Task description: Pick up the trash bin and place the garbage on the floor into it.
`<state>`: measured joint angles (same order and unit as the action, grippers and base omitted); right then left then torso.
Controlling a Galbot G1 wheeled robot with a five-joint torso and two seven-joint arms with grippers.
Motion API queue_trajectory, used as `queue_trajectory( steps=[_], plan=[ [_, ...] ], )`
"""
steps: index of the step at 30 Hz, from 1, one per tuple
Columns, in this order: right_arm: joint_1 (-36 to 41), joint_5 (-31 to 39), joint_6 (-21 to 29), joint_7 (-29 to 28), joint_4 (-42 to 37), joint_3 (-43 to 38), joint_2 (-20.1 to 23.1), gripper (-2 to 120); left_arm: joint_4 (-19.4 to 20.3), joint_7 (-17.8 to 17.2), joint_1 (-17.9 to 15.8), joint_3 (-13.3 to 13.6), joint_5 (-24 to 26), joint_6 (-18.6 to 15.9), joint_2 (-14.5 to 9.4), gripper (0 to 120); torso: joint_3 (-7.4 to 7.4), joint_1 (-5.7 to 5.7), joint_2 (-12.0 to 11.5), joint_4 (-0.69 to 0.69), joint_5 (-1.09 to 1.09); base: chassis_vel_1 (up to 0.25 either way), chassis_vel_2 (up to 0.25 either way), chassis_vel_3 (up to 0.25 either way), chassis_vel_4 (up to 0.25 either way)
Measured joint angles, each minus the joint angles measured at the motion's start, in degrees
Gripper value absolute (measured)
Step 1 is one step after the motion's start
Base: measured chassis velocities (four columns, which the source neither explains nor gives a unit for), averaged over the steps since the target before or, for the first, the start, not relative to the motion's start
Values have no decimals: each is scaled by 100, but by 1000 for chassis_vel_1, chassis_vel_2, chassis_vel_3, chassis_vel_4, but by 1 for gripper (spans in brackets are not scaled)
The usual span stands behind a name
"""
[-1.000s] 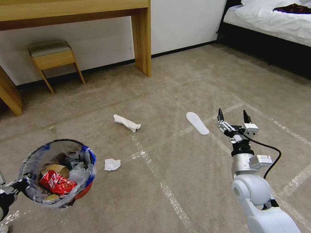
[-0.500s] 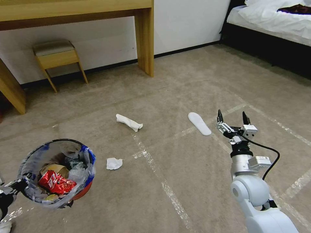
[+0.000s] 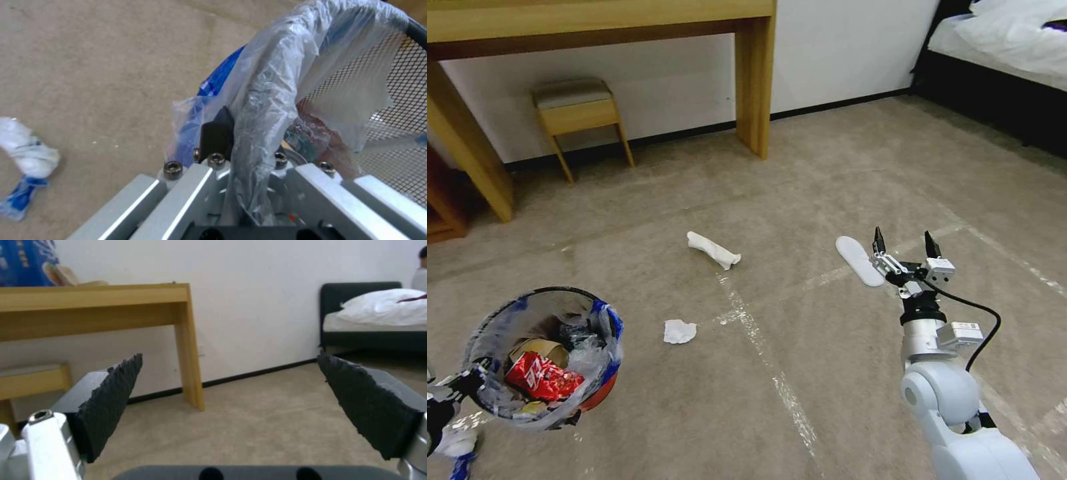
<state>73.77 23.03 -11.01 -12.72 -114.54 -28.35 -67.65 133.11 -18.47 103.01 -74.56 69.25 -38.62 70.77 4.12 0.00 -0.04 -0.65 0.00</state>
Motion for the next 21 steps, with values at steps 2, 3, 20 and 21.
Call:
queue_trajectory(
  steps=[2, 3, 20, 21],
  plan=[
    [6, -1, -4, 0, 0, -2, 3, 100, 0, 0, -3, 0, -4, 0, 4, 1, 0, 0, 0, 0, 0, 60, 53, 48, 60],
    [17, -2, -8, 2, 1, -5, 6, 100, 0, -1, -7, 4, -9, 0, 8, 1, 0, 0, 0, -1, 0, 46, 52, 48, 48],
    [42, -58, -44, 67, 29, -41, -10, 100, -24, 8, -16, 33, -160, 0, 13, 1, 0, 0, 0, -1, 0, 12, 11, 9, 12],
    [45, -61, -47, 70, 30, -44, -11, 100, -24, 12, -16, 38, -168, 0, 13, 1, 0, 0, 0, -1, 0, 0, 0, 0, 0]
  ],
)
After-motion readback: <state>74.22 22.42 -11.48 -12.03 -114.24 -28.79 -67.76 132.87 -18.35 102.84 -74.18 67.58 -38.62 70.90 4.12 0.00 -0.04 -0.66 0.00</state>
